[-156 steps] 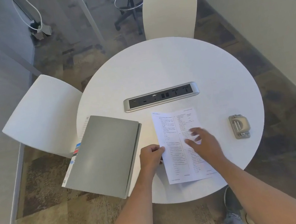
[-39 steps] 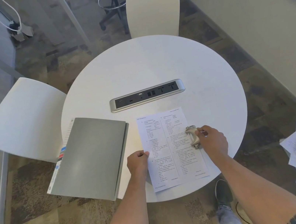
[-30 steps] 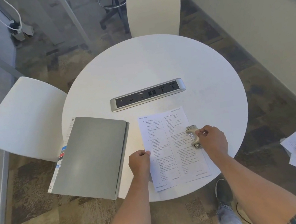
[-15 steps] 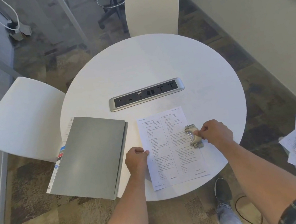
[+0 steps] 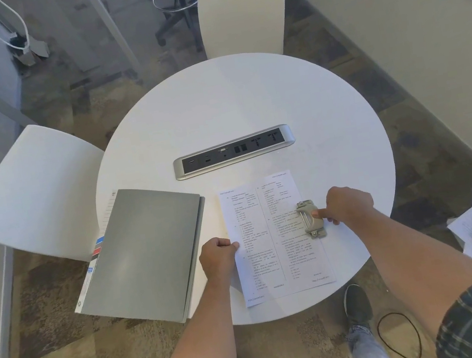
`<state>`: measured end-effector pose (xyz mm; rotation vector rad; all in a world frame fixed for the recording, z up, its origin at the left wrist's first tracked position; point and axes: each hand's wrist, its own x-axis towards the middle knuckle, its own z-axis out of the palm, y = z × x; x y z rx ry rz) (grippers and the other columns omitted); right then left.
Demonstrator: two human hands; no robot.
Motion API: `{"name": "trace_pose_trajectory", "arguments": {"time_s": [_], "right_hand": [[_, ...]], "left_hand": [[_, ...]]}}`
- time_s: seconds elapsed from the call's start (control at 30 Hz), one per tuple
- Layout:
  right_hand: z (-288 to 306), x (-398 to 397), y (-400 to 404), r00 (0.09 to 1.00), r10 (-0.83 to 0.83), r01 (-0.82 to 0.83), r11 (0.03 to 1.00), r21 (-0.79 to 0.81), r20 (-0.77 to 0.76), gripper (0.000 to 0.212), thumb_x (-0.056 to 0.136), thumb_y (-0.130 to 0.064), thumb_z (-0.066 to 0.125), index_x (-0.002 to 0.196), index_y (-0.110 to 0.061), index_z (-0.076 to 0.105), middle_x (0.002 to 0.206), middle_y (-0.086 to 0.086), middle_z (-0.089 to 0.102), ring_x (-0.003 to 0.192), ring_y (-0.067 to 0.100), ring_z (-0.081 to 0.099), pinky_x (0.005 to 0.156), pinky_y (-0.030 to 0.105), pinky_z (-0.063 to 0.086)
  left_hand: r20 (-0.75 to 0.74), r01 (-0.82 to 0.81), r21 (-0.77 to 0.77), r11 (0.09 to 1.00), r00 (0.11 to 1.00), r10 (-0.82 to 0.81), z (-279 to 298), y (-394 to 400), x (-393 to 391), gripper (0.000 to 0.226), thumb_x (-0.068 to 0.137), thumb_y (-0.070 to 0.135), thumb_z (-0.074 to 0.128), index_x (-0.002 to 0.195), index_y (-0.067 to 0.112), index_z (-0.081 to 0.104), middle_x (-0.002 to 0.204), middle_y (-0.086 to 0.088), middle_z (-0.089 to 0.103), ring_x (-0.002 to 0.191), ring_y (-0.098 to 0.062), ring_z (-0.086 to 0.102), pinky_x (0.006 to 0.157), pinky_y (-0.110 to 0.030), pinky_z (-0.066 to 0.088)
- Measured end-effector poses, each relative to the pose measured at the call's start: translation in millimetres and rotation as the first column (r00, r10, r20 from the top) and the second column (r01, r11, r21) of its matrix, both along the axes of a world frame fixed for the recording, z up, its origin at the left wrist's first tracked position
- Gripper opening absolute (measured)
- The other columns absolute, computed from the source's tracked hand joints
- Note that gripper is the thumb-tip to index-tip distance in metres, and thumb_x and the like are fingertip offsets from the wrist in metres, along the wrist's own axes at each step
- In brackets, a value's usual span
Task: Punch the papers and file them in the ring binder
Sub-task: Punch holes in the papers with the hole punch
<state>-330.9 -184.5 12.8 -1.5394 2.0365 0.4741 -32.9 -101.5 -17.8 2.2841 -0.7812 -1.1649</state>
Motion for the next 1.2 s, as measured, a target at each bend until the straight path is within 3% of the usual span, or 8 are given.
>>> {"name": "trace_pose_trajectory", "arguments": {"time_s": [0.1, 0.27, 0.37, 0.43, 0.67, 0.87, 1.07, 1.2], "right_hand": [[2, 5, -6, 0.996, 0.072, -0.071, 0.997, 0.019, -0.055, 0.049, 0.087, -0.063, 0.069, 0.064, -0.02, 0.062, 0.049, -0.012, 0.064, 0.052, 0.012, 0.059, 0.053, 0.026, 0.036], [-4, 7, -13, 0.994, 0.088, -0.084, 0.994, 0.073, -0.061, 0.044, 0.089, -0.062, 0.068, 0.073, -0.021, 0.061, 0.063, -0.011, 0.07, 0.059, 0.012, 0.057, 0.056, 0.029, 0.039], [-16, -1, -10, 1.0, -0.011, 0.012, 0.988, 0.153, -0.007, 0.051, 0.086, -0.064, 0.069, 0.062, -0.02, 0.069, 0.06, -0.007, 0.067, 0.063, 0.018, 0.063, 0.08, 0.035, 0.054], [-20, -8, -14, 0.994, -0.085, 0.07, 0.975, 0.209, 0.066, 0.055, 0.083, -0.067, 0.071, 0.057, -0.019, 0.072, 0.058, -0.006, 0.066, 0.068, 0.021, 0.064, 0.09, 0.038, 0.055], [-20, -11, -10, 0.984, -0.131, 0.119, 0.988, 0.098, 0.124, 0.05, 0.077, -0.067, 0.077, 0.075, -0.018, 0.075, 0.07, -0.005, 0.072, 0.072, 0.019, 0.067, 0.066, 0.03, 0.044], [-7, -10, -14, 0.903, -0.191, 0.139, 0.977, 0.159, 0.384, 0.034, 0.081, -0.039, 0.084, 0.087, -0.007, 0.078, 0.087, 0.003, 0.08, 0.071, 0.021, 0.058, 0.077, 0.036, 0.05], [4, -12, -15, 0.977, -0.051, 0.044, 0.998, 0.036, 0.206, 0.022, 0.083, -0.036, 0.078, 0.089, -0.015, 0.074, 0.082, -0.001, 0.074, 0.072, 0.017, 0.065, 0.068, 0.03, 0.047], [11, -29, -22, 0.985, -0.093, 0.096, 0.995, -0.011, 0.142, 0.023, 0.085, -0.039, 0.078, 0.091, -0.017, 0.072, 0.088, 0.001, 0.073, 0.085, 0.022, 0.069, 0.084, 0.038, 0.055]], "left_hand": [[-0.02, 0.0, 0.005, 1.0, 1.0, 0.0, -1, -3, 1, 0.017, 0.083, 0.014, 0.083, 0.089, 0.003, 0.071, 0.088, -0.003, 0.075, 0.077, -0.021, 0.067, 0.061, -0.025, 0.046], [-0.017, -0.013, 0.024, 1.0, 1.0, 0.013, -1, -3, 0, 0.017, 0.083, 0.016, 0.082, 0.087, 0.005, 0.07, 0.083, 0.001, 0.072, 0.073, -0.017, 0.065, 0.059, -0.023, 0.044], [-0.002, -0.003, 0.032, 0.999, 1.0, 0.003, -2, -3, 0, 0.016, 0.083, 0.017, 0.082, 0.087, 0.006, 0.07, 0.081, 0.004, 0.071, 0.072, -0.015, 0.064, 0.057, -0.023, 0.043], [0.012, -0.001, 0.036, 0.999, 1.0, 0.0, -1, -4, 0, 0.016, 0.083, 0.018, 0.082, 0.086, 0.008, 0.07, 0.081, 0.005, 0.071, 0.074, -0.015, 0.065, 0.058, -0.023, 0.044], [0.044, -0.007, 0.044, 0.999, 0.999, 0.005, -2, -5, -3, 0.015, 0.083, 0.019, 0.081, 0.086, 0.009, 0.07, 0.081, 0.006, 0.07, 0.073, -0.014, 0.064, 0.057, -0.023, 0.042], [0.059, -0.004, 0.024, 1.0, 0.998, 0.003, -1, -3, -4, 0.015, 0.082, 0.017, 0.081, 0.086, 0.008, 0.07, 0.086, 0.002, 0.073, 0.079, -0.019, 0.066, 0.064, -0.026, 0.045], [0.059, -0.006, 0.007, 1.0, 0.998, 0.005, -2, -2, -5, 0.016, 0.082, 0.015, 0.081, 0.087, 0.006, 0.07, 0.087, 0.0, 0.073, 0.081, -0.021, 0.067, 0.065, -0.027, 0.046], [0.061, -0.006, 0.009, 1.0, 0.998, 0.005, -1, -3, -6, 0.014, 0.081, 0.015, 0.08, 0.085, 0.007, 0.069, 0.086, 0.0, 0.073, 0.081, -0.022, 0.067, 0.068, -0.028, 0.047]]}}
